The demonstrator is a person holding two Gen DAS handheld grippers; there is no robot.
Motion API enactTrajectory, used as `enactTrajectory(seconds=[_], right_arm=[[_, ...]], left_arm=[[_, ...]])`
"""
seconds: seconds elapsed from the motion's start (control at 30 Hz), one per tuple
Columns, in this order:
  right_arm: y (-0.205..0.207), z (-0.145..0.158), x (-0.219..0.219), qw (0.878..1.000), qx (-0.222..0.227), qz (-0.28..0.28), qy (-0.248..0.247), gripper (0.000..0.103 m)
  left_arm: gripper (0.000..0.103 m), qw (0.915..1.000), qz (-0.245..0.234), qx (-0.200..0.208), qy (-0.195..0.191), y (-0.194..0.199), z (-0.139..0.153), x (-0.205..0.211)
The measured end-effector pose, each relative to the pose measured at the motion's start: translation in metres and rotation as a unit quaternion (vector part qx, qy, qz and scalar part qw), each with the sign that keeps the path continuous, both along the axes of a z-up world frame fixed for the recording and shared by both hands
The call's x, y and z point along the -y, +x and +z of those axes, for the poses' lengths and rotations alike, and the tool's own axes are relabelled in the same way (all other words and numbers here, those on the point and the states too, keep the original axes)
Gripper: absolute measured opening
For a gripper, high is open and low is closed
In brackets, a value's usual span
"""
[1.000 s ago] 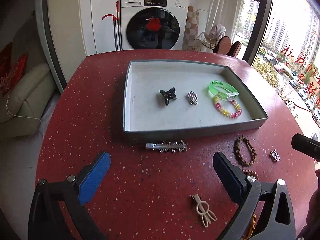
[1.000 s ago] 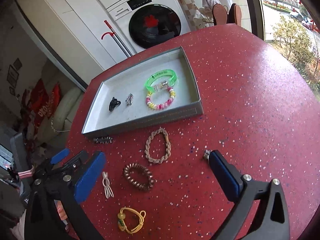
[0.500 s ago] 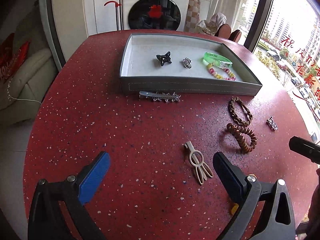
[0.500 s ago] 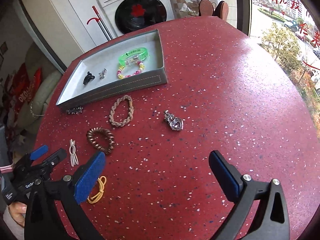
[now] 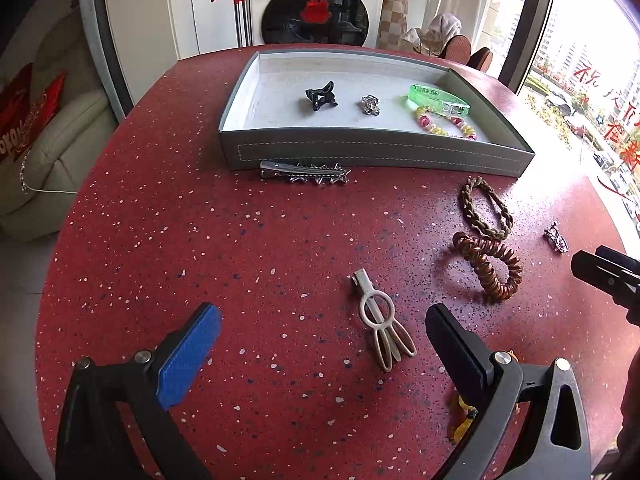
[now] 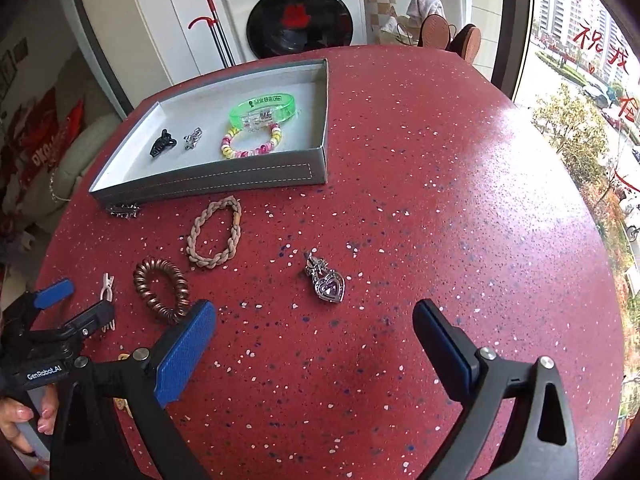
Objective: Organize jewelry
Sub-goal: 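Grasp the cream hair clip with the left tool while the right tool grasps the pink heart pendant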
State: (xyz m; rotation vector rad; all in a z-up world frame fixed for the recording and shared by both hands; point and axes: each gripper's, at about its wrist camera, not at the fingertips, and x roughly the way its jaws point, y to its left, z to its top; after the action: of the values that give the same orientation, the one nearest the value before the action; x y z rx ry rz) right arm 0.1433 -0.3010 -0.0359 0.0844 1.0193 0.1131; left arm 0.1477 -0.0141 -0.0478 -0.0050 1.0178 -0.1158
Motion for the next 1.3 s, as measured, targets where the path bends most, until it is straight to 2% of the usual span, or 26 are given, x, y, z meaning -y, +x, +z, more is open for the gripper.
enactTrajectory(seconds=[0.17, 0.23, 0.37, 0.5, 0.6, 0.67, 0.73, 0.8, 0.87, 0.97, 1.0, 1.07, 1.3], right_arm=[[0.012, -0.007, 0.001, 1.0, -0.005, -0.003, -0.012, 0.086], [0.015, -0.009, 0.001, 1.0, -0.005, -0.004, -0.013, 0.077], [0.021, -0.015, -0.004, 1.0, -0.009, 0.001, -0.025, 0.073], [0.021, -0.016, -0.011, 0.999, -0.004, 0.008, -0.046, 0.063], [0.022, -0.017, -0.016, 0.998, -0.001, 0.013, -0.063, 0.055], [0.022, -0.016, -0.019, 0.998, 0.0, 0.019, -0.063, 0.048], [0.021, -0.015, -0.021, 0.998, 0.0, 0.022, -0.066, 0.036], [0.02, -0.015, -0.023, 0.997, -0.001, 0.021, -0.068, 0.028], [0.02, -0.014, -0.023, 0.998, -0.002, 0.018, -0.067, 0.019], [0.018, -0.014, -0.021, 0.998, -0.001, 0.007, -0.065, 0.019], [0.018, -0.014, -0.019, 0.998, 0.0, 0.003, -0.062, 0.019], [0.016, -0.013, -0.016, 0.999, 0.002, -0.003, -0.052, 0.019], [0.006, -0.001, -0.01, 1.0, 0.012, -0.009, -0.025, 0.019]], left_arm=[[0.103, 1.0, -0.001, 0.005, 0.008, 0.001, 0.0, 0.008], [0.103, 0.9999, -0.001, 0.007, 0.01, 0.002, 0.0, 0.01], [0.102, 0.9999, -0.001, -0.001, 0.017, 0.003, -0.003, 0.014], [0.098, 0.9997, -0.007, 0.005, 0.022, 0.0, -0.003, 0.016], [0.094, 0.9997, -0.012, 0.008, 0.021, -0.001, -0.002, 0.018], [0.086, 0.9996, -0.016, 0.011, 0.021, -0.002, -0.001, 0.019], [0.078, 0.9995, -0.02, 0.013, 0.021, -0.003, 0.0, 0.02], [0.074, 0.9995, -0.022, 0.013, 0.02, -0.003, 0.001, 0.02], [0.065, 0.9995, -0.021, 0.016, 0.02, -0.004, 0.001, 0.018], [0.054, 0.9995, -0.018, 0.016, 0.018, -0.004, 0.002, 0.014], [0.053, 0.9996, -0.019, 0.016, 0.014, -0.004, 0.002, 0.012], [0.039, 0.9996, -0.019, 0.016, 0.008, -0.004, 0.003, 0.008], [0.037, 0.9982, -0.032, 0.01, -0.051, -0.003, 0.005, -0.008]])
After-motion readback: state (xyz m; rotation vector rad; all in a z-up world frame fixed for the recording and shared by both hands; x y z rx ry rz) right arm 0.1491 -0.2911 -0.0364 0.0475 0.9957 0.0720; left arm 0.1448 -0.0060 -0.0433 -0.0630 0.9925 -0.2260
